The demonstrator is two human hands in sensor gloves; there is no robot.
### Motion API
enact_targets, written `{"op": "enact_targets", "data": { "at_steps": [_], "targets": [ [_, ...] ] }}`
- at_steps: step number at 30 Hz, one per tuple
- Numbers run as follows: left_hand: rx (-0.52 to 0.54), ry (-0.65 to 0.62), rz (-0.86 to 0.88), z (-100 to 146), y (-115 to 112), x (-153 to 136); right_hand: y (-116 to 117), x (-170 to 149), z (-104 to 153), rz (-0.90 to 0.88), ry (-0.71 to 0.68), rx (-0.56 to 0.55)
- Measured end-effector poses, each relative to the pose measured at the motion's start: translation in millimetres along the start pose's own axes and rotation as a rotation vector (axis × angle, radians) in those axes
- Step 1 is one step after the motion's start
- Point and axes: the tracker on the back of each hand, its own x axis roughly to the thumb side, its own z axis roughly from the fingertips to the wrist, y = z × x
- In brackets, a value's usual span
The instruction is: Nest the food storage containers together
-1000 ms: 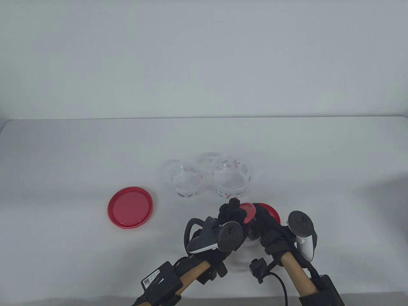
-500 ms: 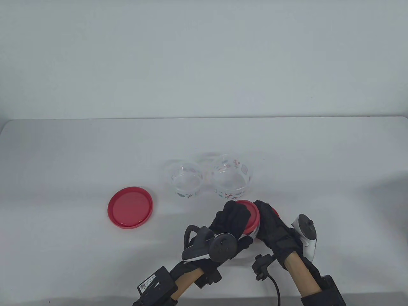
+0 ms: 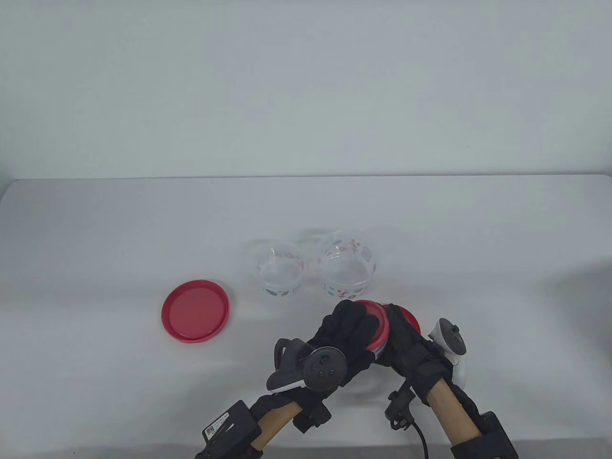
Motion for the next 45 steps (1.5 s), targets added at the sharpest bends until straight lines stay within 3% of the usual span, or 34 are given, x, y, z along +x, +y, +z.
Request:
{"op": "enact_targets", "data": {
  "at_steps": [3, 12, 23, 32, 40, 45],
  "targets": [
    [0.013, 0.011, 0.006, 0, -3, 0, -1, 1, 2, 0.009, -0.02, -0.07],
    [0.016, 0.025, 0.01, 0, -4, 2, -1, 0, 1, 0.003, -0.021, -0.066],
    [-0.003, 0.06, -0.058, -1, -10, 13, 6, 1, 3, 0.148, -0.06, -0.126],
    [-0.021, 0.077, 0.035, -1, -12, 10, 10, 3, 5, 0.207, -0.076, -0.127],
    [-0.002, -0.012, 0.192, 0, 1, 4, 2, -4, 4, -0.111, -0.045, -0.162],
    [0.011, -0.001, 0.174, 2, -4, 6, 5, -4, 4, -0.105, 0.006, -0.065]
  ]
}}
